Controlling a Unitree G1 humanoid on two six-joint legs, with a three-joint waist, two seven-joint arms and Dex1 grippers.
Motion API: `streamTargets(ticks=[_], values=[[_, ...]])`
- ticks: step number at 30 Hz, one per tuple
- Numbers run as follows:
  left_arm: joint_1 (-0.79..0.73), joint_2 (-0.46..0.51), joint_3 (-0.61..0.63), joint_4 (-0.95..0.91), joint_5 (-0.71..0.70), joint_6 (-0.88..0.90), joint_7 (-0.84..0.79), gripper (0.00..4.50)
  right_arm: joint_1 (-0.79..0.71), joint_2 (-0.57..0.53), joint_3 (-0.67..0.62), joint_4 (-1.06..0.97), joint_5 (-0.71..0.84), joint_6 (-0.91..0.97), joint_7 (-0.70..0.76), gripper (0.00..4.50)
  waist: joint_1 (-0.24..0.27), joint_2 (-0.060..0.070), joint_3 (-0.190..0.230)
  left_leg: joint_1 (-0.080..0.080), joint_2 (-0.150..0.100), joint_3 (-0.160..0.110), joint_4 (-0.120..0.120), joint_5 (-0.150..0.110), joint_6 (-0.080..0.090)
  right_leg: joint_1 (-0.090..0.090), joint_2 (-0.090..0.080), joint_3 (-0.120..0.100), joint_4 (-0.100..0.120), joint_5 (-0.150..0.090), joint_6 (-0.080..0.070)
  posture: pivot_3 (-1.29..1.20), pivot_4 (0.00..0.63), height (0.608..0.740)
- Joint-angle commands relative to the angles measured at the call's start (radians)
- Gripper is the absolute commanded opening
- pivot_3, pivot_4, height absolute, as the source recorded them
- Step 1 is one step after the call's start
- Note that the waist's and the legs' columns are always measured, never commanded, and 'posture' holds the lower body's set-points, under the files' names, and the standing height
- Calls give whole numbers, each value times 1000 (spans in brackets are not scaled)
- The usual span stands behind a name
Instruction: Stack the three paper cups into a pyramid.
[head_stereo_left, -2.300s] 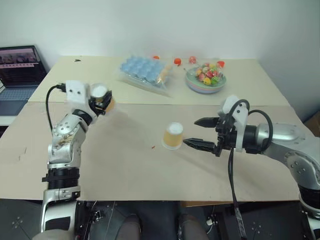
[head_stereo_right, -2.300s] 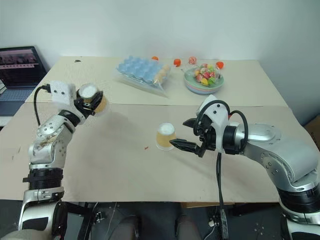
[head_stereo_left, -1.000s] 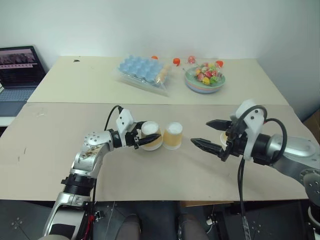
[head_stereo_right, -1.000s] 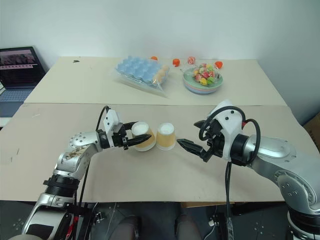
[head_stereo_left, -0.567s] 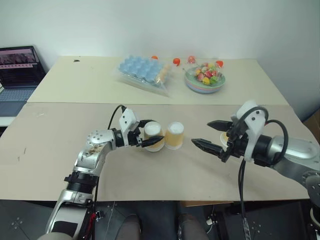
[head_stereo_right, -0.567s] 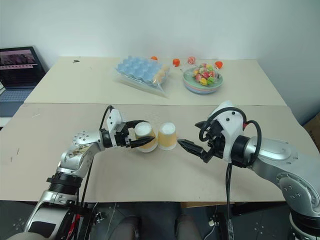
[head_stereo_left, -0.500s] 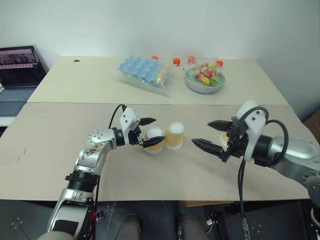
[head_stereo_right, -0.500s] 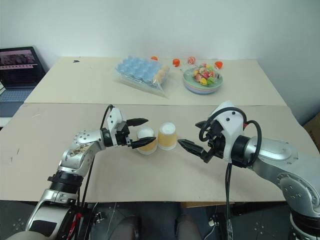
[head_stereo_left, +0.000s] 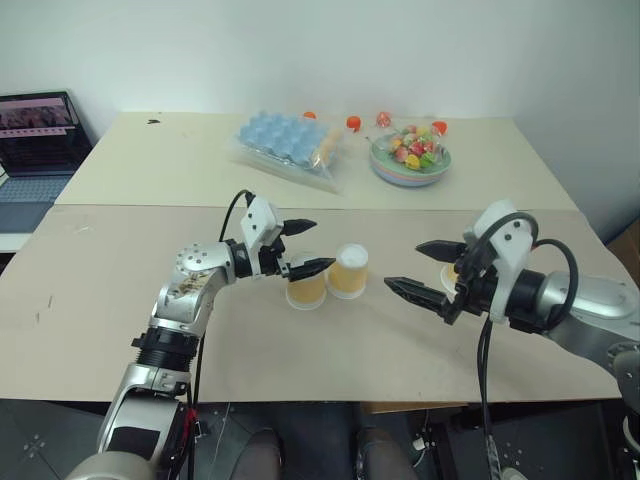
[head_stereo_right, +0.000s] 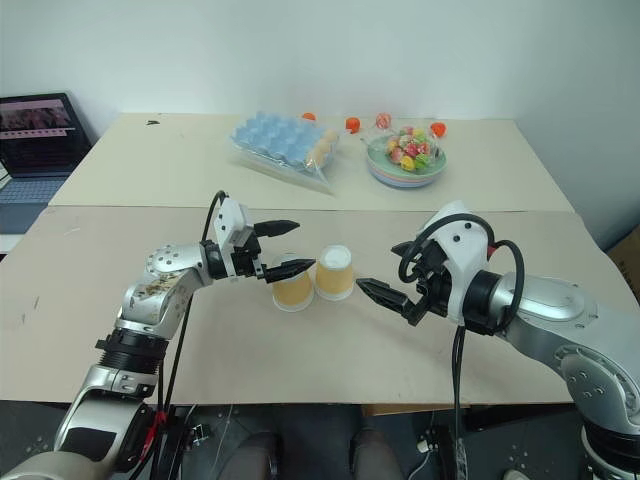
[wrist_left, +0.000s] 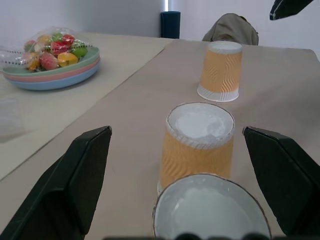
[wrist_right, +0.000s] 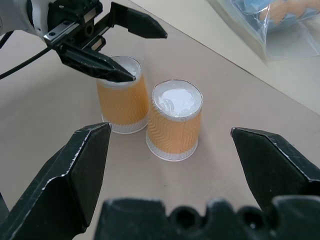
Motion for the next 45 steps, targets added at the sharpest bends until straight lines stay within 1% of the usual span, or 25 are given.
streamTargets(ticks=[1,4,6,10,13,14,19,23,25,27,30,32,35,38,40,42,45], values=[[-14,16,13,-56,-32,30,-18,4476,-16,-11,-24,-8,-8,-26,2,4500,0,0,0,0,0,0,0,0,0,0,0,0,0,0,0,0,150,740],[-1,33,23,-86,-50,45,-45,4476,-16,-8,-23,-6,-11,-27,3,4500,0,0,0,0,0,0,0,0,0,0,0,0,0,0,0,0,150,740],[-18,36,51,-95,-77,72,-27,4476,-13,-5,-19,-7,-15,-29,3,4500,0,0,0,0,0,0,0,0,0,0,0,0,0,0,0,0,150,740],[-59,44,77,-96,-88,53,-23,4476,-12,-1,-16,-5,-17,-32,3,4500,2,0,0,0,0,0,0,0,0,0,0,0,0,0,0,0,150,740],[-135,50,110,-136,-151,151,0,4476,-16,2,-7,3,-25,-40,11,4500,3,0,0,0,0,0,0,0,0,0,0,0,0,0,0,0,150,740],[-146,60,113,-175,-190,207,-10,4476,-21,4,-1,7,-30,-44,15,4500,3,0,0,0,0,0,0,0,0,0,0,0,0,0,0,0,150,740],[-160,107,108,-280,-274,346,-30,4476,-32,11,12,26,-47,-62,36,4500,-3,0,0,0,0,0,0,0,0,0,0,0,0,0,0,0,150,740],[-215,151,120,-318,-357,477,-46,4476,-16,-27,-35,46,-44,-74,95,4500,-3,0,0,1,1,0,0,0,0,0,1,0,1,0,0,0,150,740],[-245,199,133,-341,-427,569,-80,4476,-3,-62,-79,58,-35,-73,136,4500,-2,0,0,0,1,0,0,0,0,0,1,0,1,0,0,0,150,740],[-253,254,132,-357,-447,604,-108,4476,16,-90,-121,70,-34,-70,159,4500,-2,0,0,0,0,0,0,0,0,0,1,0,0,0,1,0,150,740],[-228,332,125,-385,-443,610,-147,4476,72,-123,-193,73,-40,-60,174,4500,-2,0,0,0,0,0,0,0,1,0,0,0,-1,-1,1,0,150,740],[-211,362,132,-398,-452,618,-153,4476,119,-132,-250,66,-33,-48,175,4500,-1,0,0,0,1,0,0,0,1,0,1,0,-1,-1,1,0,150,740],[-188,380,133,-417,-448,607,-154,4476,208,-126,-356,60,-30,-38,171,4500,1,0,0,0,1,0,0,0,1,0,1,0,0,-1,1,0,150,740],[-187,369,134,-421,-455,615,-135,4476,292,-117,-423,82,-80,-71,188,4500,5,0,0,0,1,0,0,0,1,0,1,0,0,-1,1,0,150,740],[-188,361,132,-427,-464,623,-128,4476,368,-105,-446,103,-139,-122,212,4500,5,0,0,0,0,0,0,0,1,1,0,0,-1,-1,1,0,150,740],[-189,354,134,-431,-475,633,-123,4476,409,-79,-456,120,-168,-163,226,4500,3,0,0,0,0,0,1,0,1,1,0,0,-1,-1,1,0,150,740],[-196,354,129,-431,-488,647,-125,4476,464,-16,-423,205,-282,-295,235,4500,-4,0,0,1,0,2,0,0,1,1,1,2,0,-1,1,0,150,740]])
